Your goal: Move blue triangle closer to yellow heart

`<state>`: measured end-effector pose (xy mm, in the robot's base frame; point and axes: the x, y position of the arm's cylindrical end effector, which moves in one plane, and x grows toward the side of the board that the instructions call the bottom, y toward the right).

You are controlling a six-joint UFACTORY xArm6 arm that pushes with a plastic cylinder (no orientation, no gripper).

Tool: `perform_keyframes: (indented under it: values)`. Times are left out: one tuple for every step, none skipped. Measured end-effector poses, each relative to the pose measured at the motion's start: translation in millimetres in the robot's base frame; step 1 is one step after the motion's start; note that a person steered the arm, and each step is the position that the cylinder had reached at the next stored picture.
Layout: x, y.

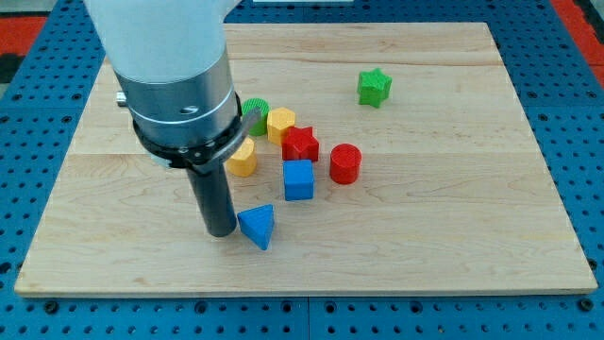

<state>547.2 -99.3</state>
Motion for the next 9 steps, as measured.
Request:
perform_keyframes:
  values:
    - [4,-16]
    - [-3,-16]
    - [-3,-16]
    - [-1,-16]
    - [-1,-22]
    - [-1,-38]
    - [-1,-38]
    - [-1,-38]
    - [8,-35]
